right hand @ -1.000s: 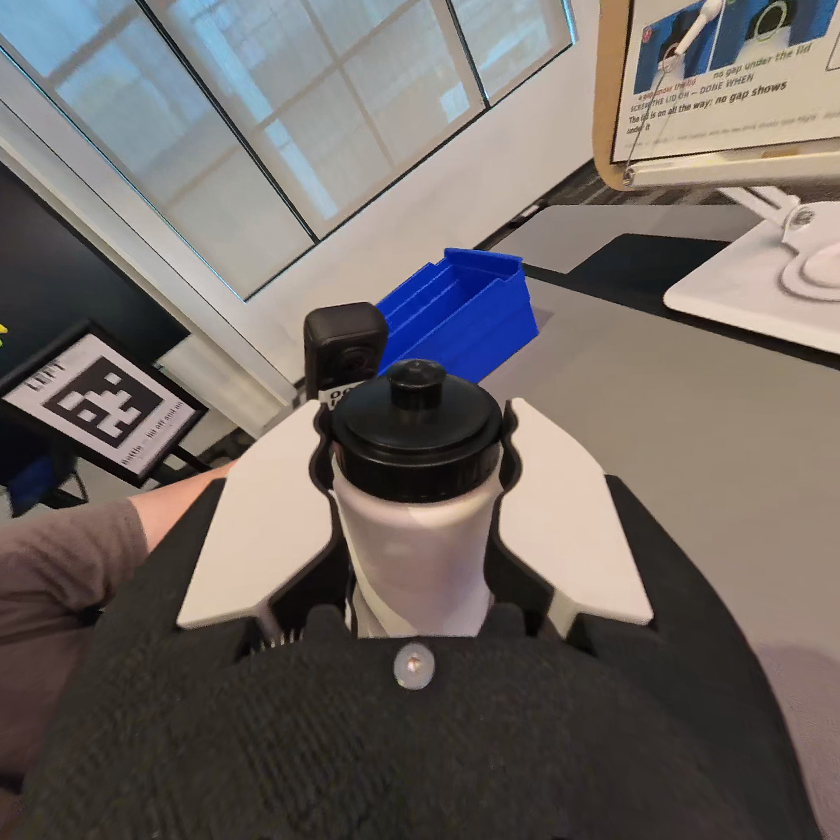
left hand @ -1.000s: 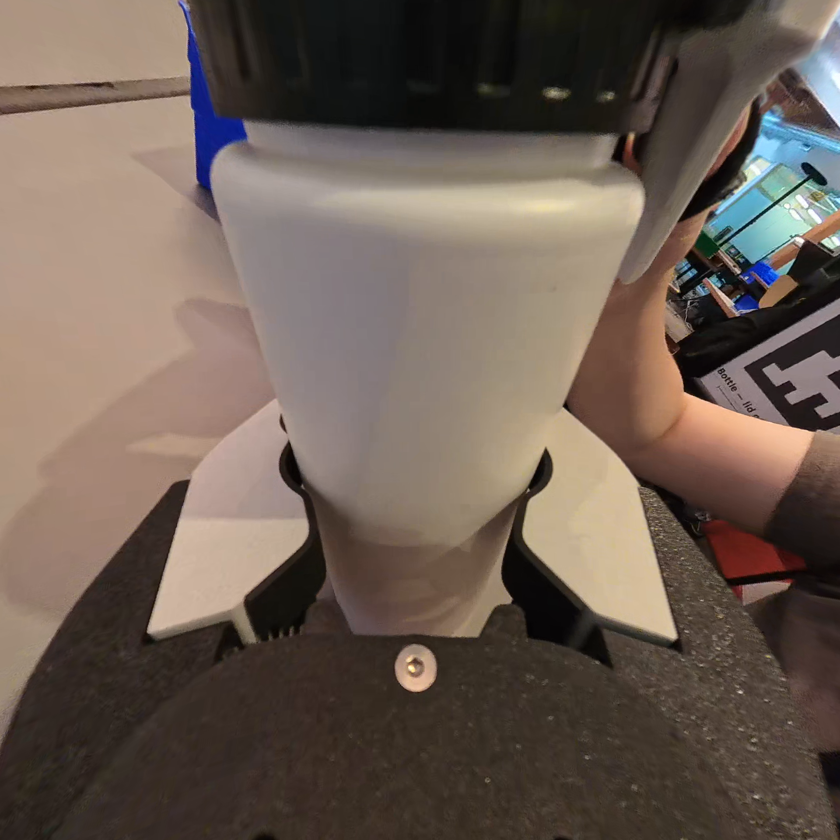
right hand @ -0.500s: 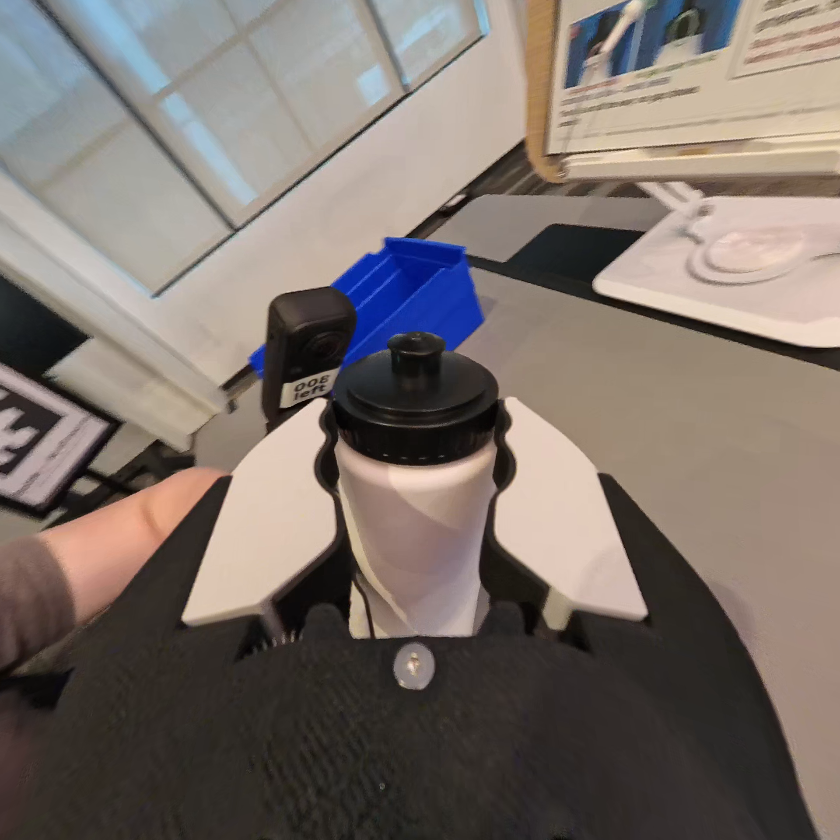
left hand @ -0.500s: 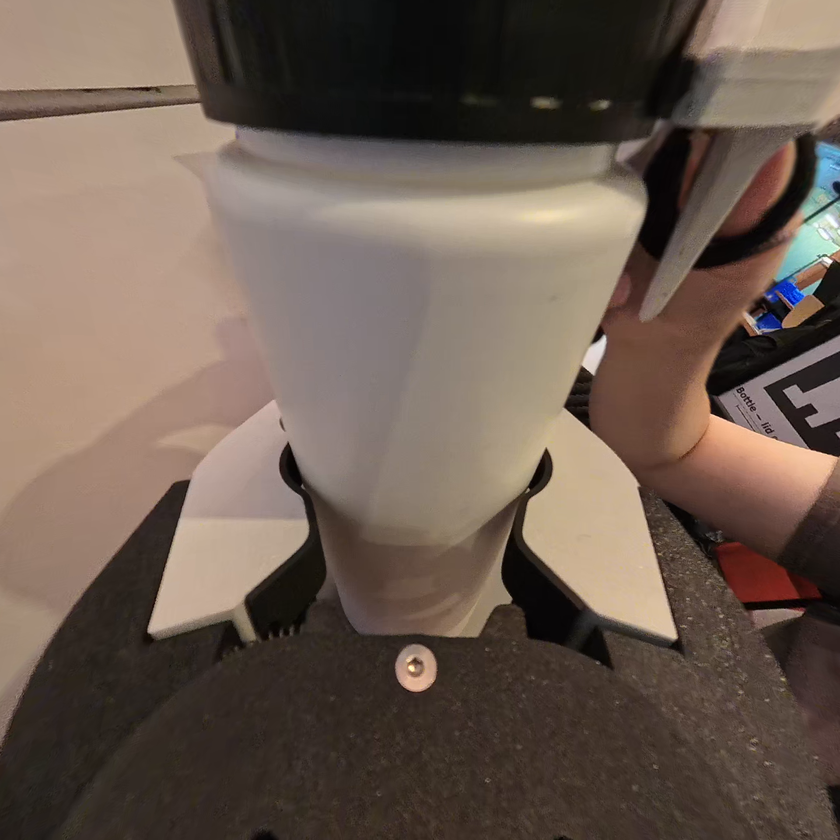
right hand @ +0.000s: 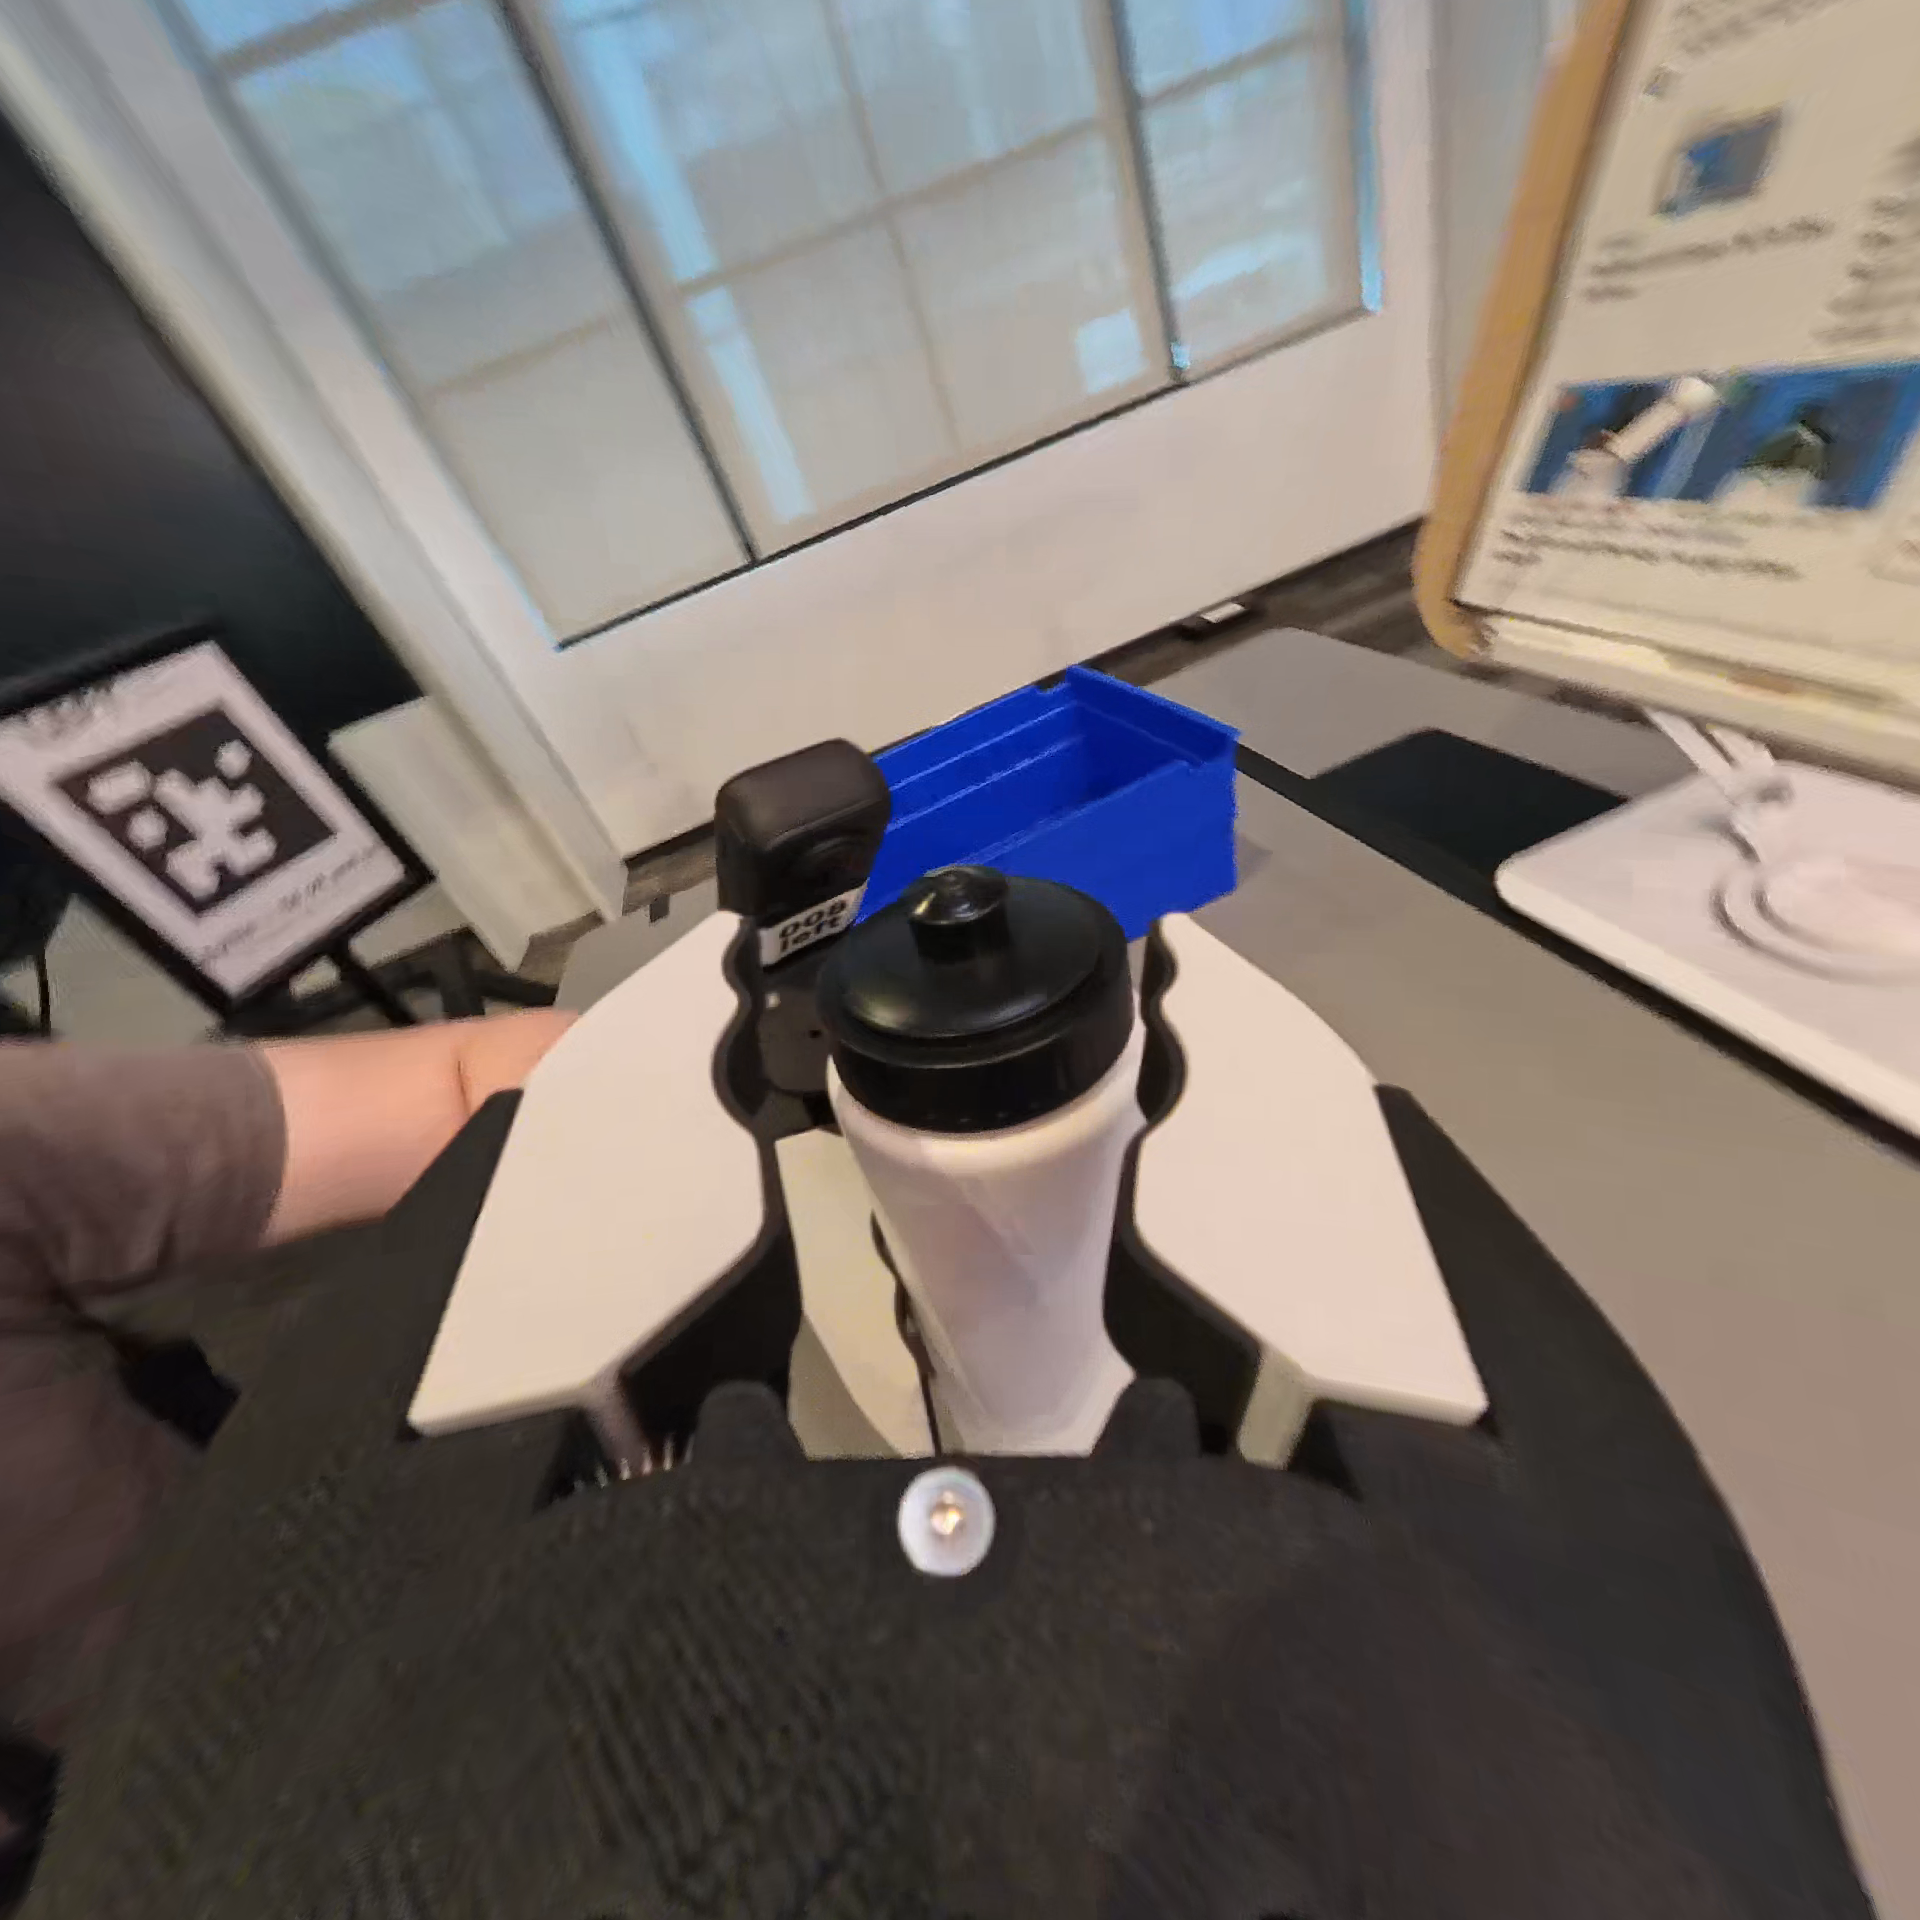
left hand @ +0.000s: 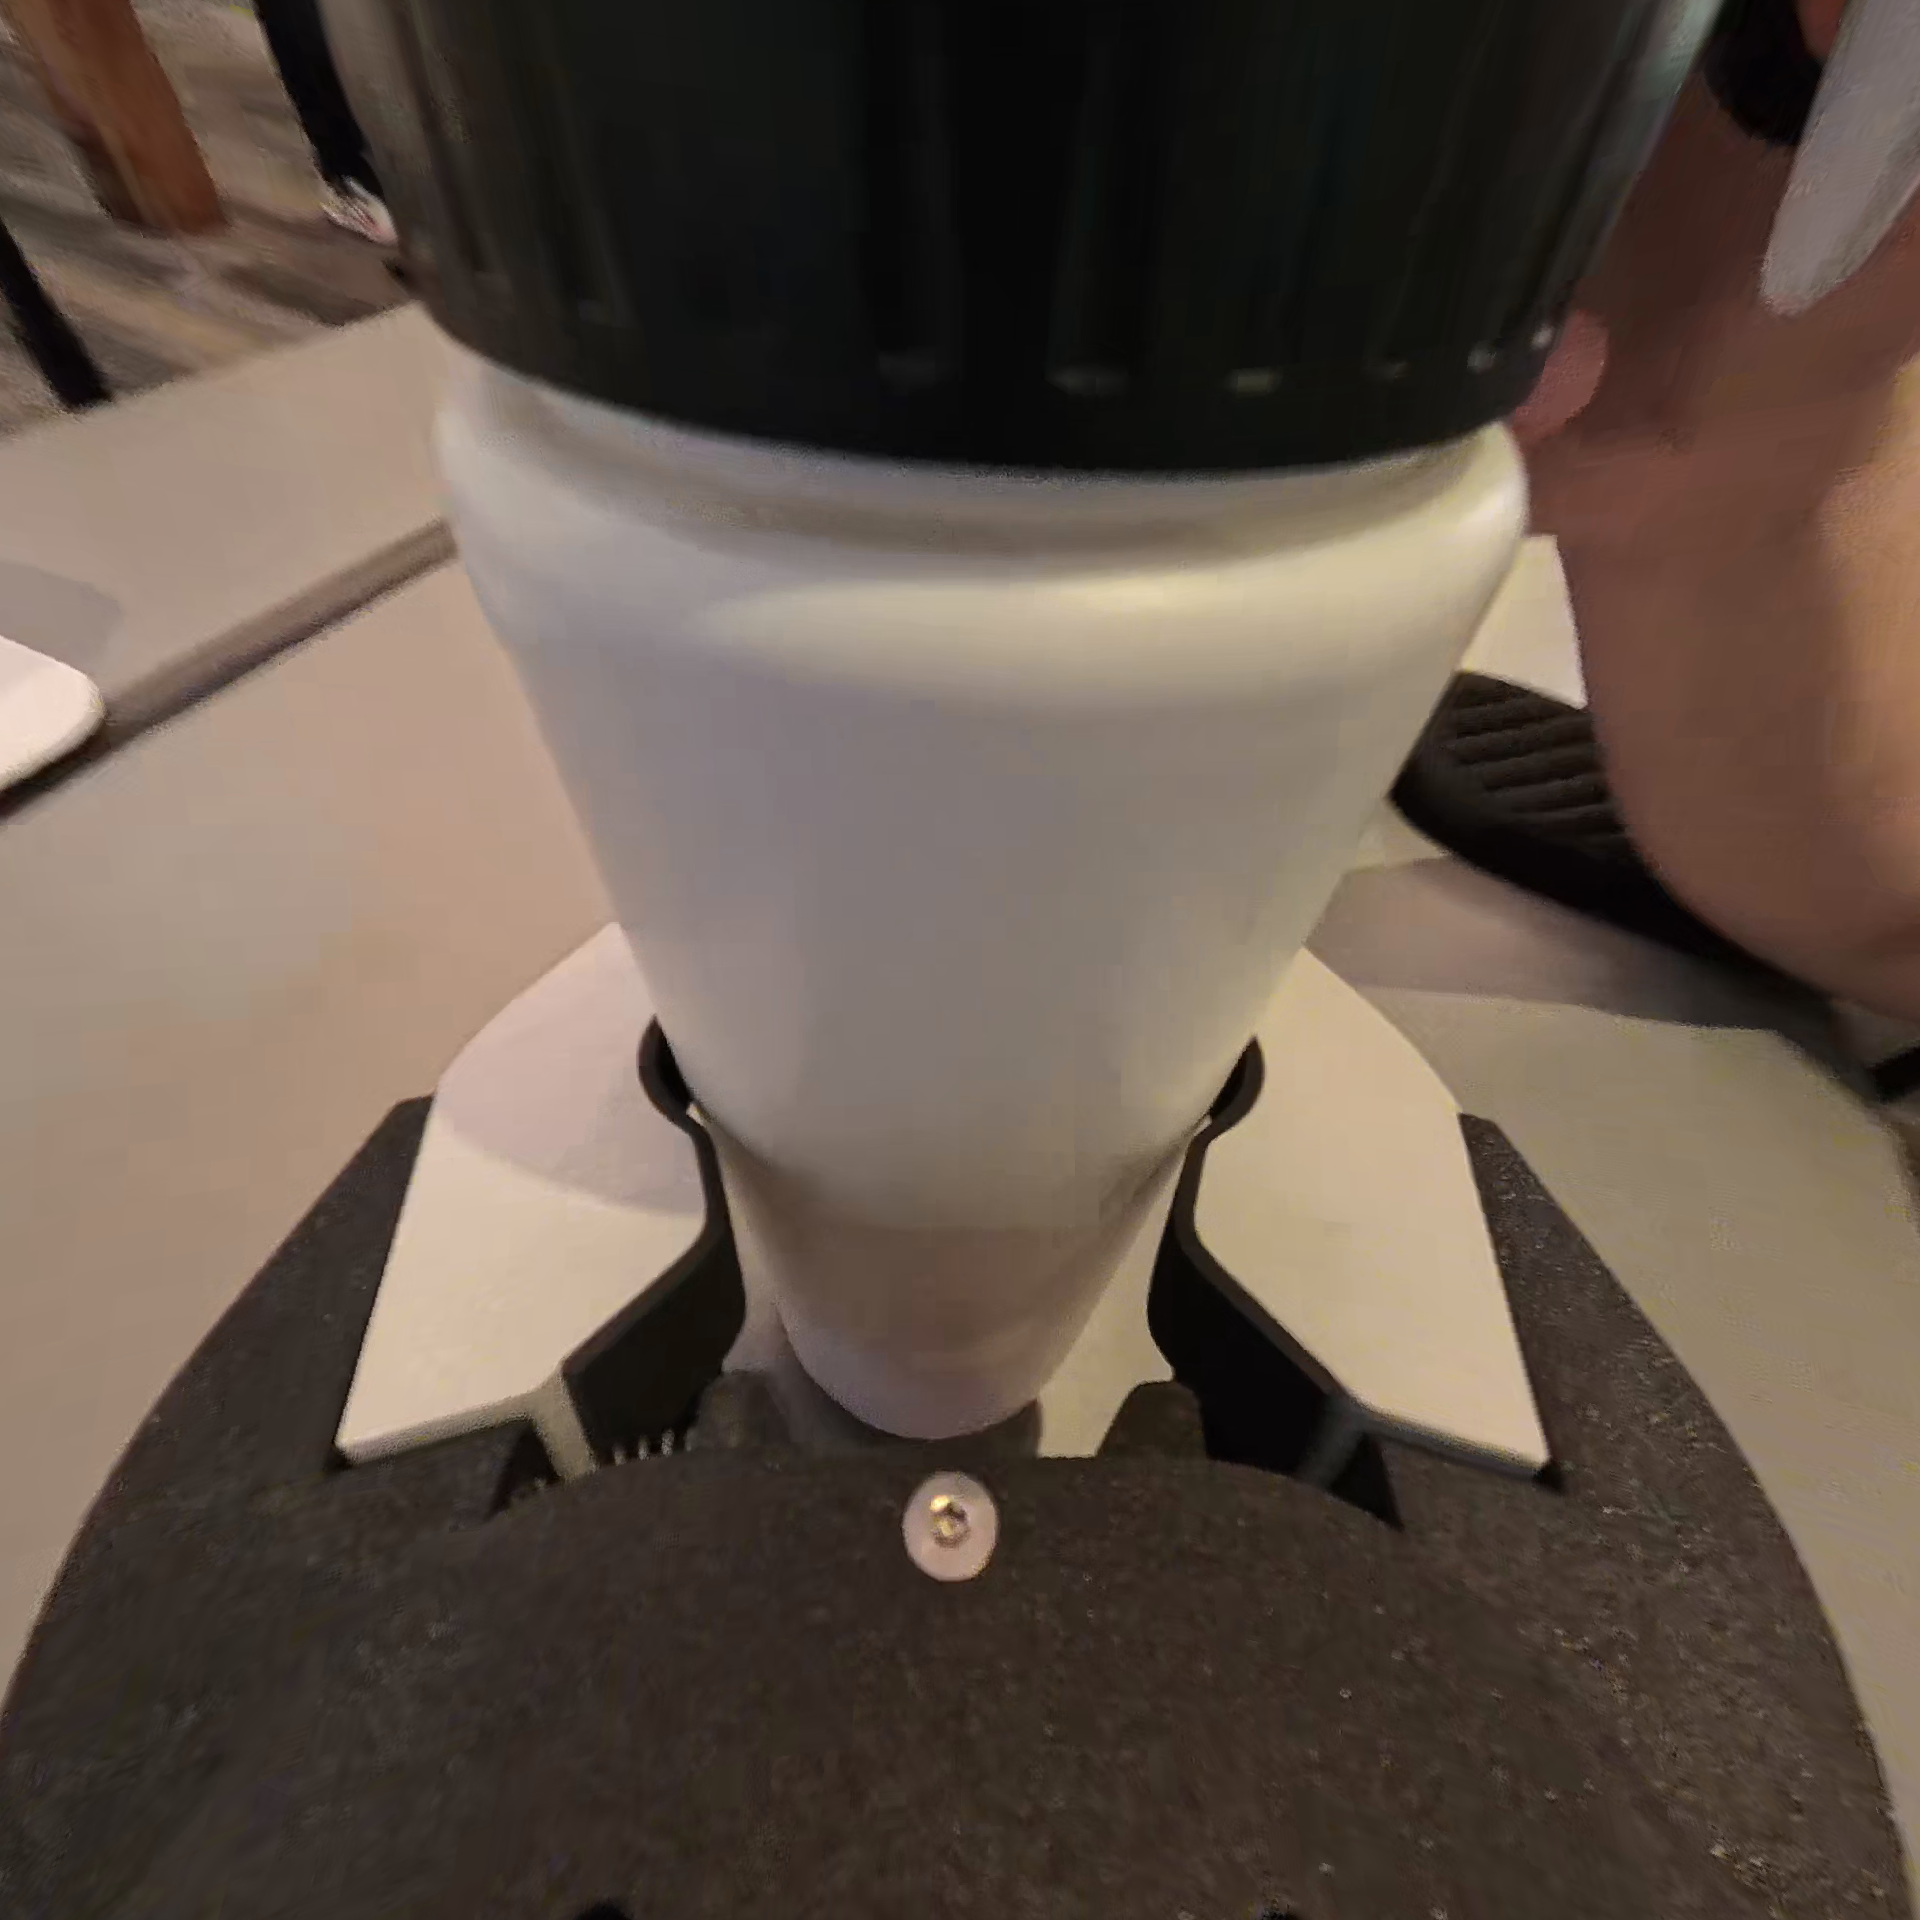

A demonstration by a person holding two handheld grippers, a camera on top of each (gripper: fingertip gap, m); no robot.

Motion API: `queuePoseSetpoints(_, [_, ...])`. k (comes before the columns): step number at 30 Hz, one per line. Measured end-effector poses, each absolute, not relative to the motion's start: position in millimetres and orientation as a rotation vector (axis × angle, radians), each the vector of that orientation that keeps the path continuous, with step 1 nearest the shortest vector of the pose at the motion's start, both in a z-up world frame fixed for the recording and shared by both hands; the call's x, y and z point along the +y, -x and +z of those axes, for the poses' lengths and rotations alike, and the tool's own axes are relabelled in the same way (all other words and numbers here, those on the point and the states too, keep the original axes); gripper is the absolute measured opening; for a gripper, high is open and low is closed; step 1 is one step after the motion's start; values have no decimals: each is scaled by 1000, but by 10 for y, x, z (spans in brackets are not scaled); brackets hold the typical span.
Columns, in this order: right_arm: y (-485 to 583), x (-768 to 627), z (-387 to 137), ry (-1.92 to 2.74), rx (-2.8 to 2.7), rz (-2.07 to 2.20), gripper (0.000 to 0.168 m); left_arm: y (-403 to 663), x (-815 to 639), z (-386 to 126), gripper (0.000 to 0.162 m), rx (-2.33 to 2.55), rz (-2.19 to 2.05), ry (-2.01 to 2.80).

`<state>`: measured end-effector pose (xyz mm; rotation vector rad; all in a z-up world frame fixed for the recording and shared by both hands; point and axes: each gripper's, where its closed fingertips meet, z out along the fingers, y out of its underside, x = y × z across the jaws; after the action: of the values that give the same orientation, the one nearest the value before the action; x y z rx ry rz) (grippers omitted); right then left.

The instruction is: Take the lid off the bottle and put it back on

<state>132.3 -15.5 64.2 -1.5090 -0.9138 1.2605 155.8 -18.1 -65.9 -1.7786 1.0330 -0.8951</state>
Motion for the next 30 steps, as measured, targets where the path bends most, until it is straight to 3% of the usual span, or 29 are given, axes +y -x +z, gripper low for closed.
queuePoseSetpoints(2, [-1257,-261,543,1420,-1093,1133,81,-1540,-158,-668,99,1064,-827,1697])
queuePoseSetpoints(6, [-1135,-349,385,1311,-1257,886,81,-1546,-172,-614,100,1031,-844,1545])
queuePoseSetpoints(11, [-1094,-355,386,1323,-1220,946,70,-1581,-169,-615,103,1055,-803,1463])
queuePoseSetpoints(25, [-1095,-48,397,1514,-649,671,70,-1430,144,-650,102,834,-585,1668])
queuePoseSetpoints(30, [-1022,-105,425,1460,-844,786,76,-1423,122,-645,102,853,-625,1639])
